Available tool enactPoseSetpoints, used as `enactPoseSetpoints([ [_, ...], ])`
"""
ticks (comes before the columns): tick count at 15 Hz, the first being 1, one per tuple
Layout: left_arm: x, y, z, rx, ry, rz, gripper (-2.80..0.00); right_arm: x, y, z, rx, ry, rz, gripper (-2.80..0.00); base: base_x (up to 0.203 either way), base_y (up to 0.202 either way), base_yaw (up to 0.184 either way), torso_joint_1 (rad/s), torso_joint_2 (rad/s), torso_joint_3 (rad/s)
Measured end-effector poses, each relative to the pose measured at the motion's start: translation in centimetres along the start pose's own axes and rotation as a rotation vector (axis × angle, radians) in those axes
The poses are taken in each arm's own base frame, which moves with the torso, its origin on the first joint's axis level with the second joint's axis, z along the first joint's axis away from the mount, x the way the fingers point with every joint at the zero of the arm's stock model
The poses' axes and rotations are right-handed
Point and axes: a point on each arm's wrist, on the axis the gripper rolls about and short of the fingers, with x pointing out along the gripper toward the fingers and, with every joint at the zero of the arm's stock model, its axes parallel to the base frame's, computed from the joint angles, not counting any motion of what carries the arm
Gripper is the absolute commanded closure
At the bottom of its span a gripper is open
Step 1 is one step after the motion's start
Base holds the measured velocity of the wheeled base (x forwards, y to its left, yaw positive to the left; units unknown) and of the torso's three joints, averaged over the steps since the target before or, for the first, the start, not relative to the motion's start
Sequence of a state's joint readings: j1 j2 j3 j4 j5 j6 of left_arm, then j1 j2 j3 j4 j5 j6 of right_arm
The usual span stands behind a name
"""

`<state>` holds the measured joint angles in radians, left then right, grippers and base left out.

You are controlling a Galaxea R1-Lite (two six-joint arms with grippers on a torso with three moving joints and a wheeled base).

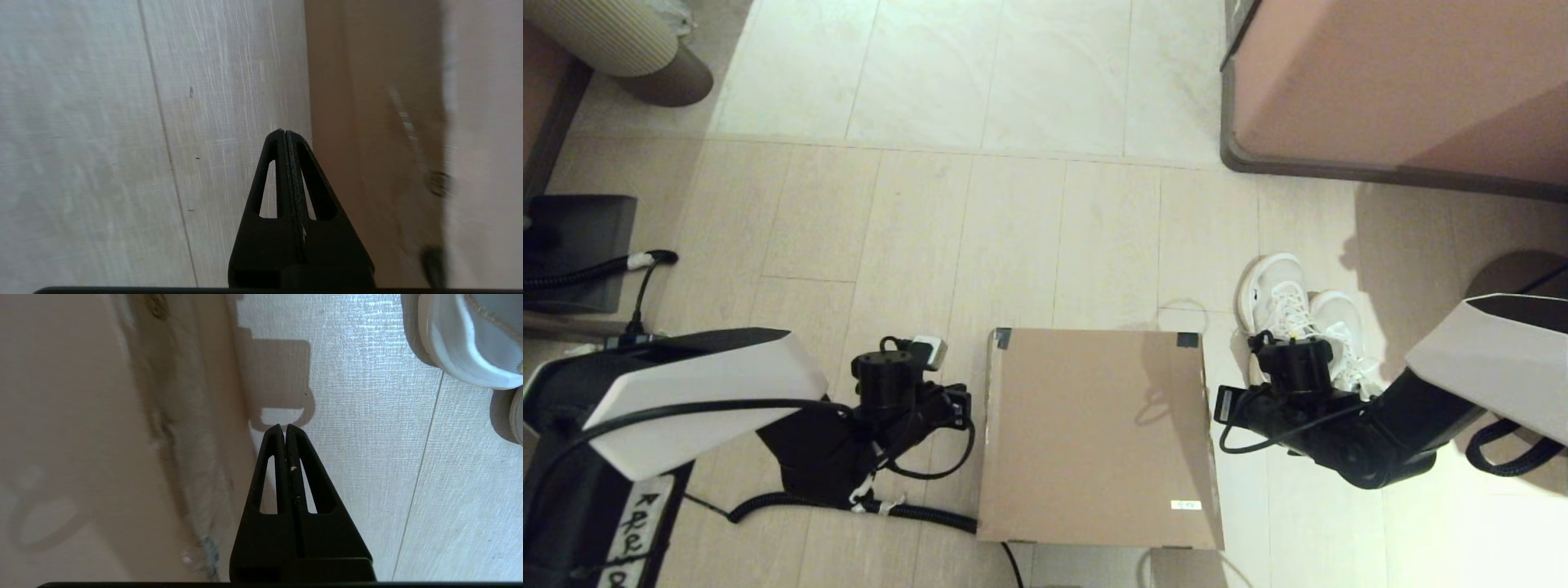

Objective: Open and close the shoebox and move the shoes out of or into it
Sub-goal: Open the shoe box

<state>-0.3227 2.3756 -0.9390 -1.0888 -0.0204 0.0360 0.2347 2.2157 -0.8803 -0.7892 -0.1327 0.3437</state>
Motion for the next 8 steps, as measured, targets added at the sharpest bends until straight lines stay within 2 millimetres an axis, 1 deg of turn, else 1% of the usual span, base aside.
enactPoseSetpoints([
  [2,1.2,-0.3,-0.3,0.002,0.009,0.007,0.00,0.7,0.1,-0.7,-0.018,0.013,0.000,0.00,0.000,0.000,0.000,0.000,0.00,0.000],
  [5,2.0,-0.4,-0.6,0.003,0.010,0.003,0.00,1.1,1.0,-1.4,-0.033,0.024,0.022,0.00,0.000,0.000,0.000,0.000,0.00,0.000],
  [8,2.9,-0.6,-0.2,0.004,0.008,-0.003,0.00,1.3,2.0,-1.3,-0.041,0.013,0.043,0.00,0.000,0.000,0.000,0.000,0.00,0.000],
])
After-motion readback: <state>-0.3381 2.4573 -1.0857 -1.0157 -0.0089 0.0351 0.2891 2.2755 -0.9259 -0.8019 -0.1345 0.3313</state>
